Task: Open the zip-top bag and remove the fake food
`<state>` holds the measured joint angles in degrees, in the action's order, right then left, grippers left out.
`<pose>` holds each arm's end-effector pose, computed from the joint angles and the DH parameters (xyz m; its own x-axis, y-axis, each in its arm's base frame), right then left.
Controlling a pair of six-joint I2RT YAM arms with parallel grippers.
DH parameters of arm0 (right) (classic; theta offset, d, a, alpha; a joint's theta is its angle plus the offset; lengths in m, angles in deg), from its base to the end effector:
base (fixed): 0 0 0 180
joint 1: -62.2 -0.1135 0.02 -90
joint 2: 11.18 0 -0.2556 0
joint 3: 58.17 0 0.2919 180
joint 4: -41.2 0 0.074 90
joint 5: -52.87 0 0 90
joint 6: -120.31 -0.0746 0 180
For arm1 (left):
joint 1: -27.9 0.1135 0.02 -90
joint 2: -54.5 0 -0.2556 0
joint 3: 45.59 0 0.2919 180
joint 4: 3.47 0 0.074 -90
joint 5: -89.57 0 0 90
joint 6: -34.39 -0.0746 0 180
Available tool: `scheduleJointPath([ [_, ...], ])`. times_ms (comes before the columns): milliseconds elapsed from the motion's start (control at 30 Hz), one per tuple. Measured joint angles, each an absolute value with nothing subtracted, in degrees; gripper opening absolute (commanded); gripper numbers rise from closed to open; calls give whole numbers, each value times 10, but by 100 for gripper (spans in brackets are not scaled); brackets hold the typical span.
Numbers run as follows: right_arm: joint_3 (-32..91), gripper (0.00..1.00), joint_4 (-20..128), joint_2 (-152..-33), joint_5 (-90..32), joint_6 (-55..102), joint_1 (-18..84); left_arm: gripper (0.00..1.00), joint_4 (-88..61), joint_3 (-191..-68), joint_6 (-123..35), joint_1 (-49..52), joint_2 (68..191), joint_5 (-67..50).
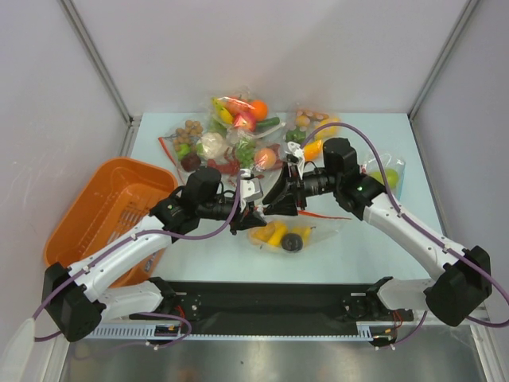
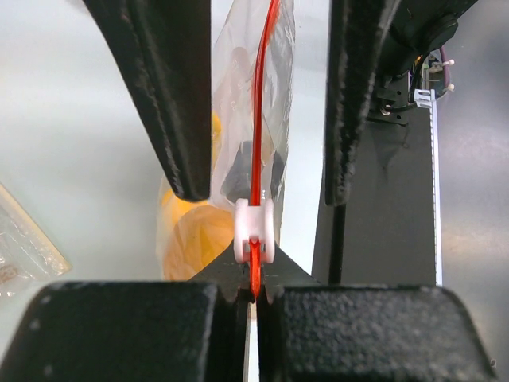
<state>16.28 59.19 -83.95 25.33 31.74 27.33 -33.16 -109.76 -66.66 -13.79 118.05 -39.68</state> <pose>0.2413 0.2488 0.3357 -0.2063 -0.1578 -0.9657 -0.9680 -0.1112 0.2250 0.2025 -0.2436 0.2815 -0.1782 0.3575 -0.9167 0.9803 0.1446 -0.1342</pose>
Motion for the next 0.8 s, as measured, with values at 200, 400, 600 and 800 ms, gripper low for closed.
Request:
scheduleJointPath([
  [200,164,43,583,-846,255,313,259,0,-332,-1098,-667,-138,1181,-397],
  [400,164,31,583,-849,252,312,249,0,-332,-1098,-667,-138,1181,-397],
  [600,164,6,582,-849,240,311,247,0,-332,-1098,-667,-138,1181,-397],
  [800,165,0,581,-849,228,315,244,0,-333,-1098,-666,-138,1178,-394],
])
